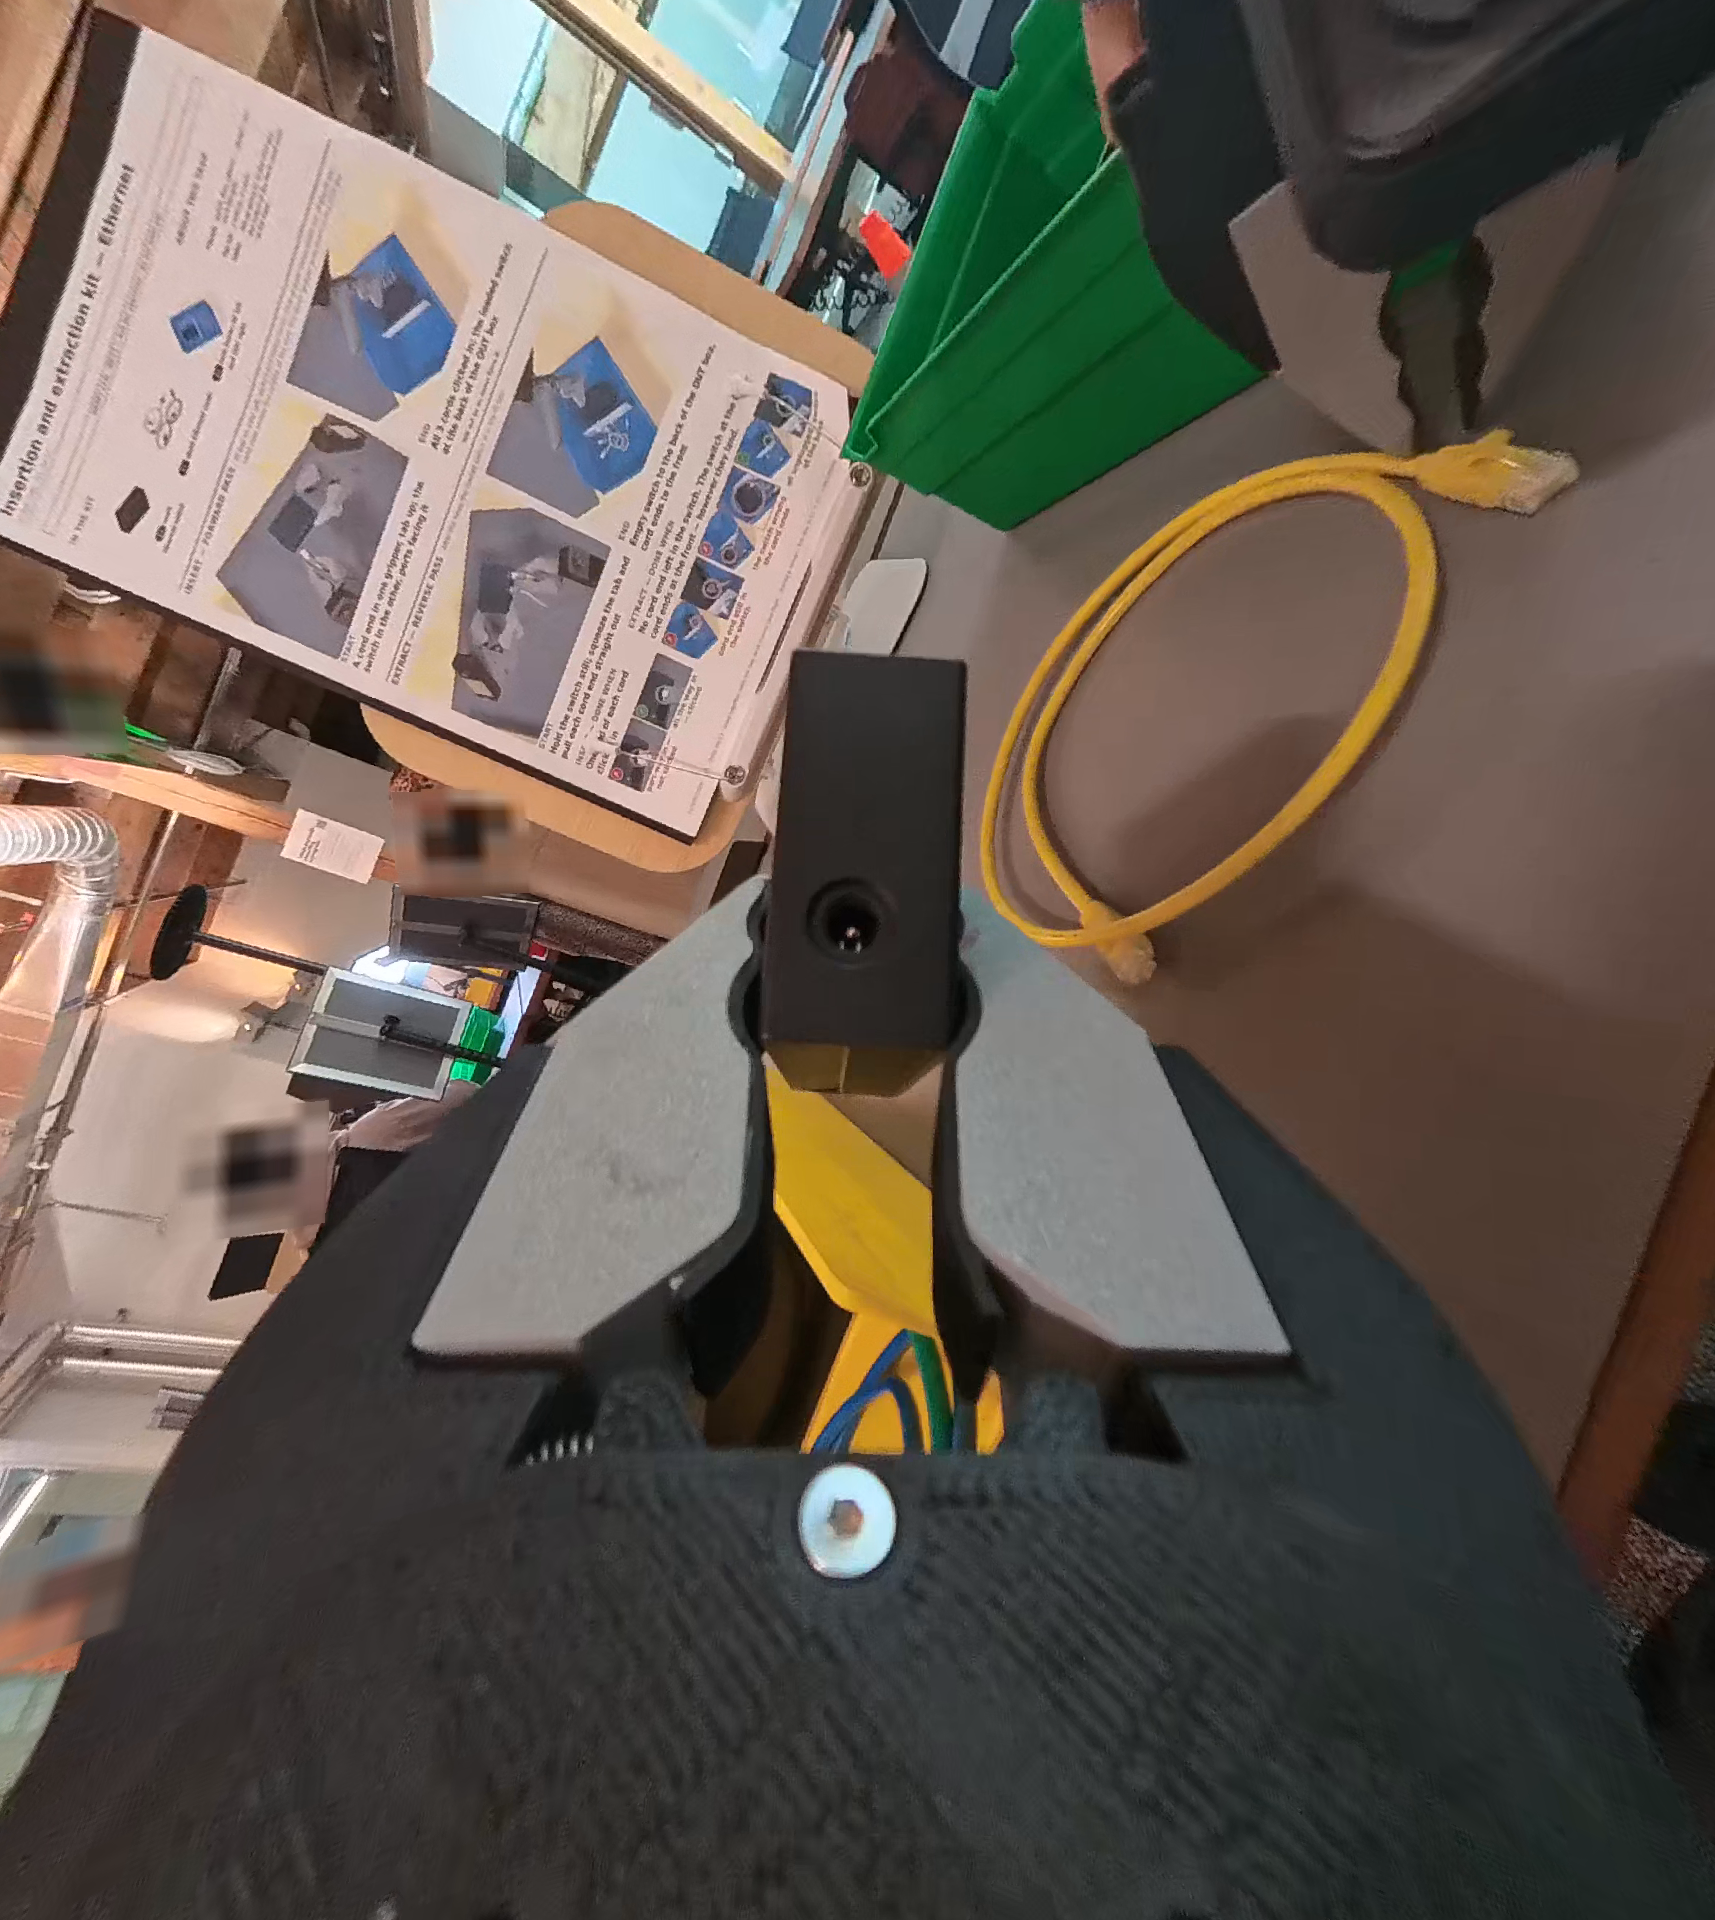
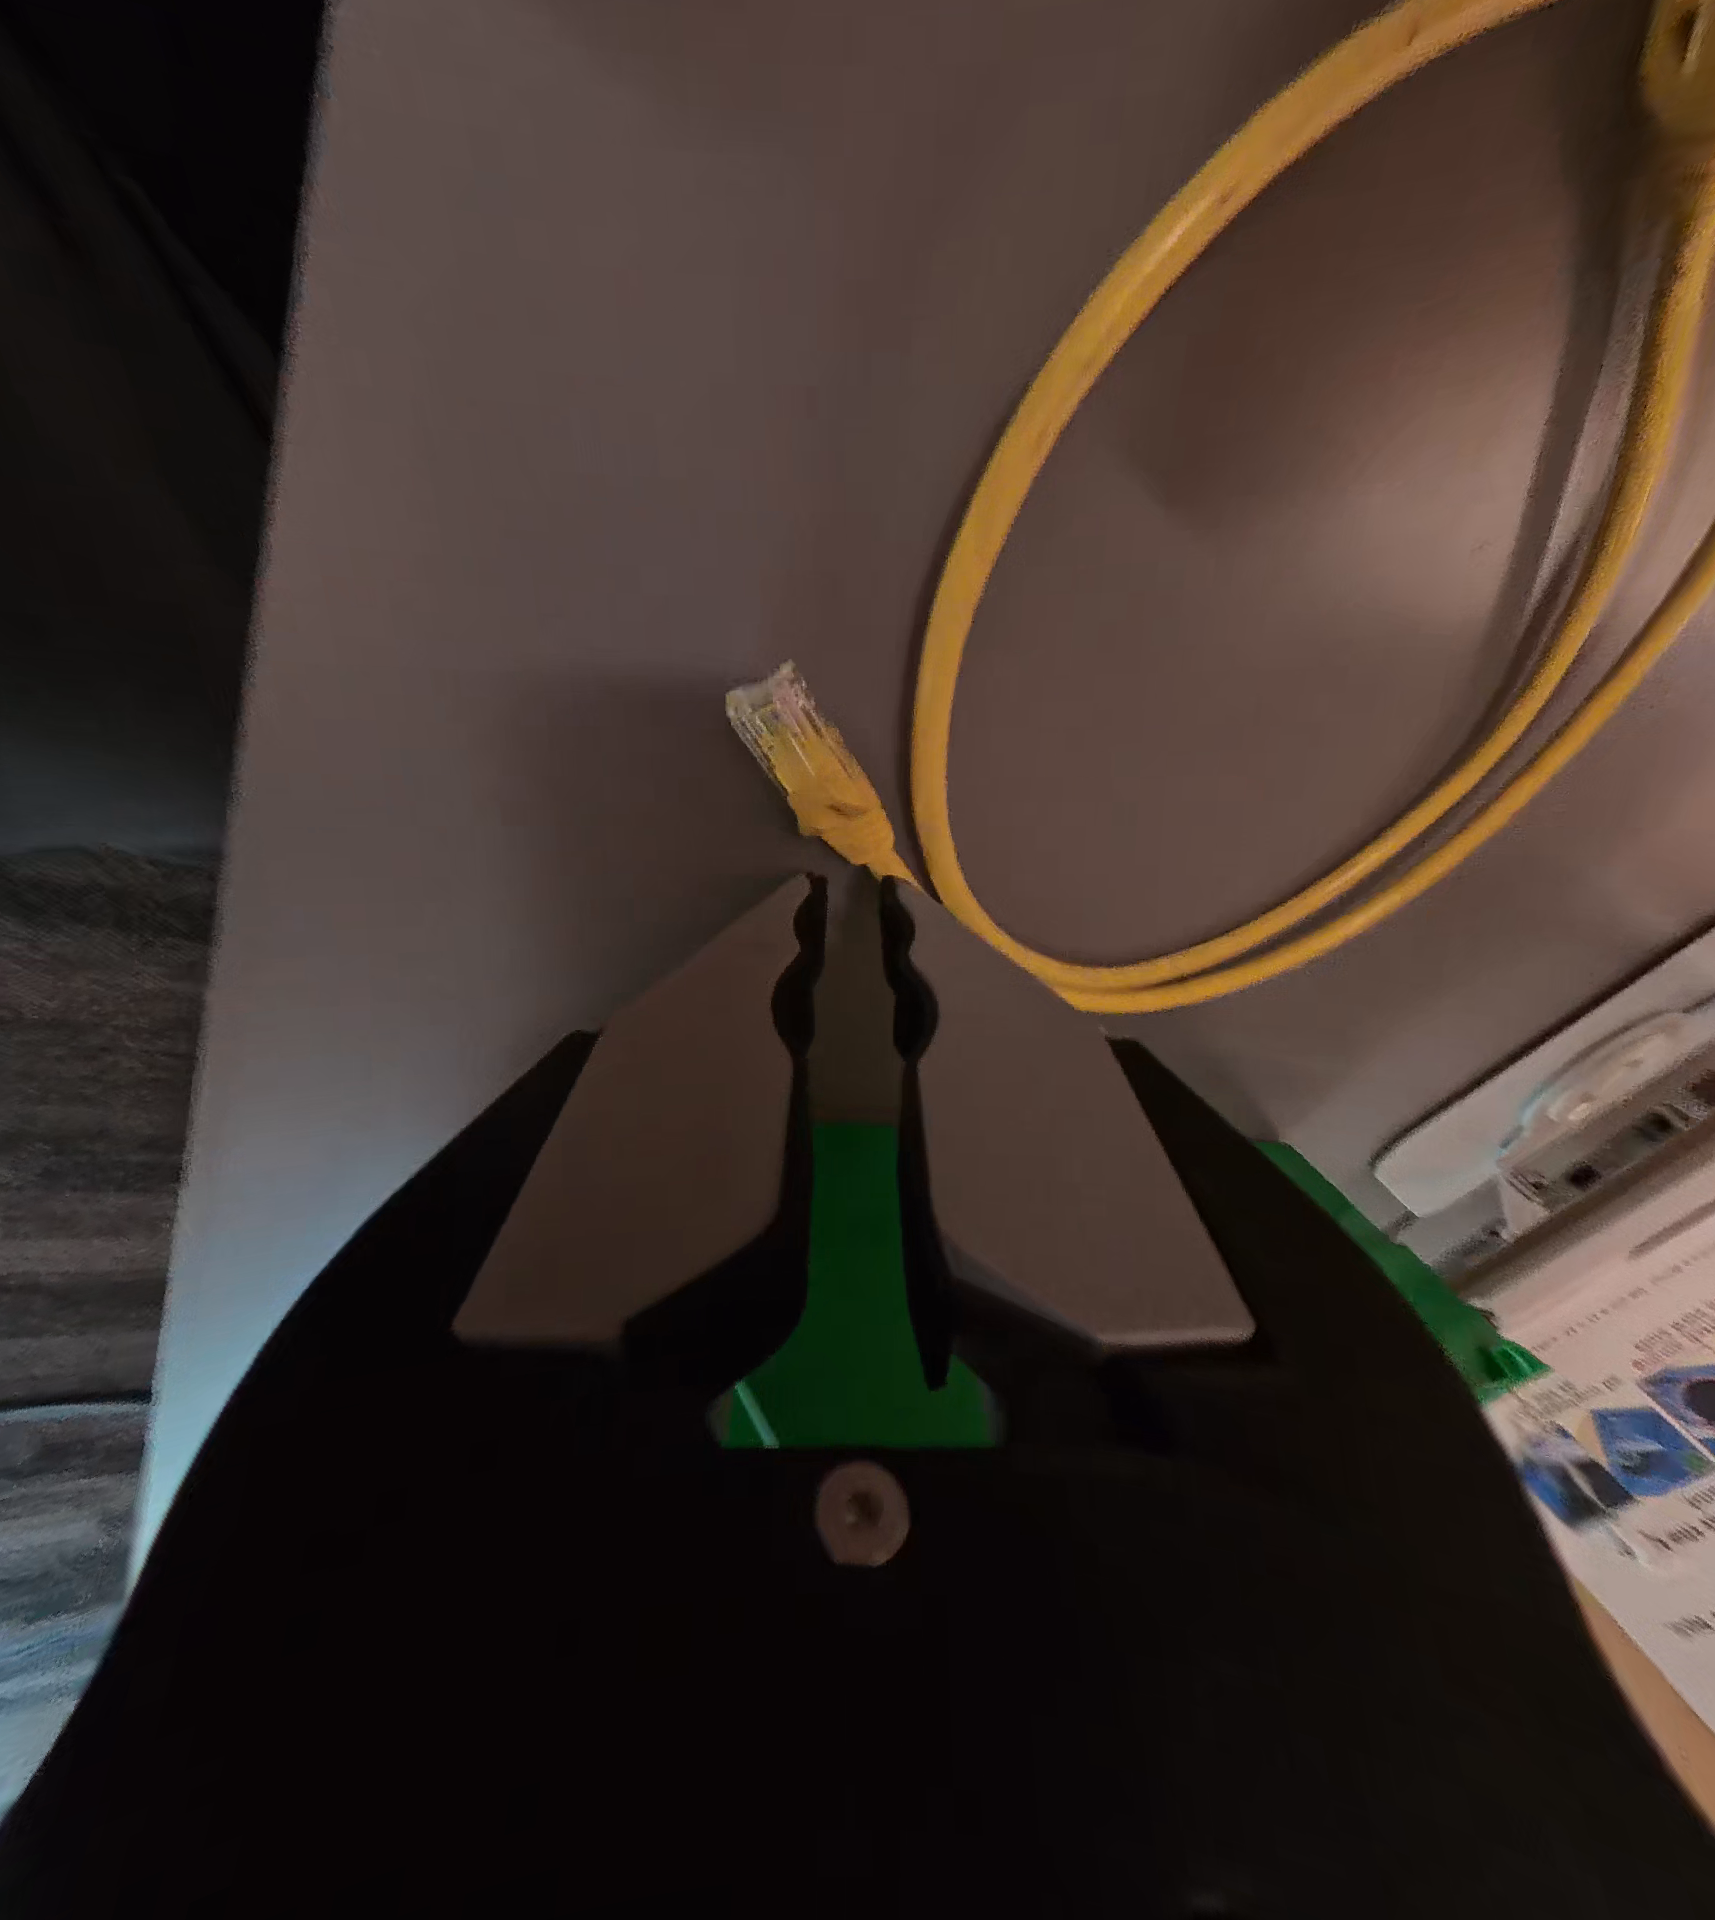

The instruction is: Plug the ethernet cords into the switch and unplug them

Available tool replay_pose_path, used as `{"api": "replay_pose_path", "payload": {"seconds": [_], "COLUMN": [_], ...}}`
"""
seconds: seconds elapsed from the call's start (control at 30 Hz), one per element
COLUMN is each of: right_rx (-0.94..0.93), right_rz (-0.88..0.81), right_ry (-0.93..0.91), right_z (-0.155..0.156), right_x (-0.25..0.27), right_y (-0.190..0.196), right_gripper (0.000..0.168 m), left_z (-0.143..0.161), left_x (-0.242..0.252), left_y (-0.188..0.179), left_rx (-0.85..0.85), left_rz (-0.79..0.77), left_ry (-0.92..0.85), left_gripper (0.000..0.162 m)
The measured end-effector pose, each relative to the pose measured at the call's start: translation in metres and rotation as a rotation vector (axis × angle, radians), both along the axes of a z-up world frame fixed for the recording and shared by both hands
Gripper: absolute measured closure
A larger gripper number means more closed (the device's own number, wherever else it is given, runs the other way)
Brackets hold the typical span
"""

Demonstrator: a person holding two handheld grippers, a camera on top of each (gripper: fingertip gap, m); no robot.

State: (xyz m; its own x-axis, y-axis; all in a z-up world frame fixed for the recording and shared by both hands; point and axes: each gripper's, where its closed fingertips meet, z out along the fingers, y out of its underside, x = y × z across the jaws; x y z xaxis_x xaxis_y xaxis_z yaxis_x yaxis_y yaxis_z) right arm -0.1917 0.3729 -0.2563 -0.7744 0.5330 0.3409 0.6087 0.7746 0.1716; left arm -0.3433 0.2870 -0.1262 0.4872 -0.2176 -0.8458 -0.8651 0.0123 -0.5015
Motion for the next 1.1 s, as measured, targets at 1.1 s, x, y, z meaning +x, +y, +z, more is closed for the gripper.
{"api": "replay_pose_path", "payload": {"seconds": [1.1], "right_rx": [-0.091], "right_rz": [0.057], "right_ry": [-0.045], "right_z": [-0.003], "right_x": [-0.018], "right_y": [-0.013], "right_gripper": [0.163], "left_z": [-0.011], "left_x": [0.011], "left_y": [-0.003], "left_rx": [-0.048], "left_rz": [-0.068], "left_ry": [0.011], "left_gripper": [0.136]}}
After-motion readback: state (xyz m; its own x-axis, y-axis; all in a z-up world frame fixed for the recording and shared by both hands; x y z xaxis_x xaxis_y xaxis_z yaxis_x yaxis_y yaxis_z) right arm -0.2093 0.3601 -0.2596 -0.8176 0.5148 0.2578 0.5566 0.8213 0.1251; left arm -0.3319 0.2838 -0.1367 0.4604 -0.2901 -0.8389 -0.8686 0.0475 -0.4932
